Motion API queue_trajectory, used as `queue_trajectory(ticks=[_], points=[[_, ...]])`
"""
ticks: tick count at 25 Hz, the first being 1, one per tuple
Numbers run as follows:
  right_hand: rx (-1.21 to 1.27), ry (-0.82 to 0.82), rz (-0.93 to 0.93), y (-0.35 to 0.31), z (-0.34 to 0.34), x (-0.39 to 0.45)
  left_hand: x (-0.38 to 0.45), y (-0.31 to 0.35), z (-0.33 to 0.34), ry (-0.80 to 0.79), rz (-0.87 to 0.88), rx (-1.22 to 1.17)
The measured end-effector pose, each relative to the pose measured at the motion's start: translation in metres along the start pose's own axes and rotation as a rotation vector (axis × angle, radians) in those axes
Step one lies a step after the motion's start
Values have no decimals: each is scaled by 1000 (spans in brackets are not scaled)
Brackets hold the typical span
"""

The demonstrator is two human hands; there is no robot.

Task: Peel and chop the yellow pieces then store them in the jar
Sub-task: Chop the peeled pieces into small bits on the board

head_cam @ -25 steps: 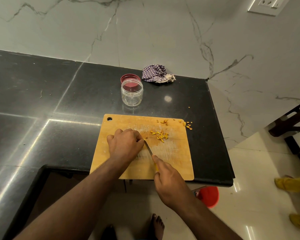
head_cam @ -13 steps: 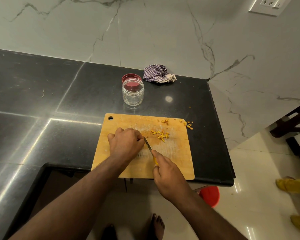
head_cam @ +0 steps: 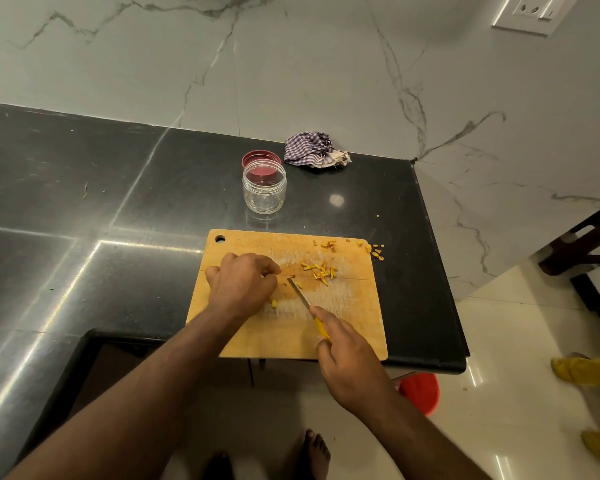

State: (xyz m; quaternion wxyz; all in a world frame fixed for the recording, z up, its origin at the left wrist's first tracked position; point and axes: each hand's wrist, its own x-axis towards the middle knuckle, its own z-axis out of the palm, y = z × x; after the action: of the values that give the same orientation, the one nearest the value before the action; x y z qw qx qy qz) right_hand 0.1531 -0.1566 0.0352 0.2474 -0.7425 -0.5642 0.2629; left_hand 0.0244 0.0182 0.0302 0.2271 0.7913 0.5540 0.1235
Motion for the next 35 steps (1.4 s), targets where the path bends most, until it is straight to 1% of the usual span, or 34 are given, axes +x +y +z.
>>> queue_trajectory(ticks=[2,3,7,8,12,17,21,24,25,29,35], points=[[-33,-49,-29,0,3,3,3,-6,-8,-2,-21,-29],[-42,-46,-22,2,2,5,3,-10,-11,3,-28,-39],[-14,106,90,18,-11,8,1,-31,-21,21,-83,-58],[-3,103,84,19,-12,7,1,-37,-21,21,-96,-63],[-10,-1,1,10,0,7,0,-44,-22,-2,-104,-79],[-8,111,90,18,-14,13,0,-49,-25,-13,-97,-90],[0,51,62,22,-14,-3,0,-53,-25,-50,-108,-111],[30,124,104,29,-17,-2,1,-52,-25,-51,-109,-104],[42,125,98,28,-17,0,2,-51,-26,-53,-107,-96],[78,80,54,20,-11,-1,1,-46,-29,-66,-103,-109],[118,32,77,18,-2,-2,-8,-57,-35,-142,-78,-113]])
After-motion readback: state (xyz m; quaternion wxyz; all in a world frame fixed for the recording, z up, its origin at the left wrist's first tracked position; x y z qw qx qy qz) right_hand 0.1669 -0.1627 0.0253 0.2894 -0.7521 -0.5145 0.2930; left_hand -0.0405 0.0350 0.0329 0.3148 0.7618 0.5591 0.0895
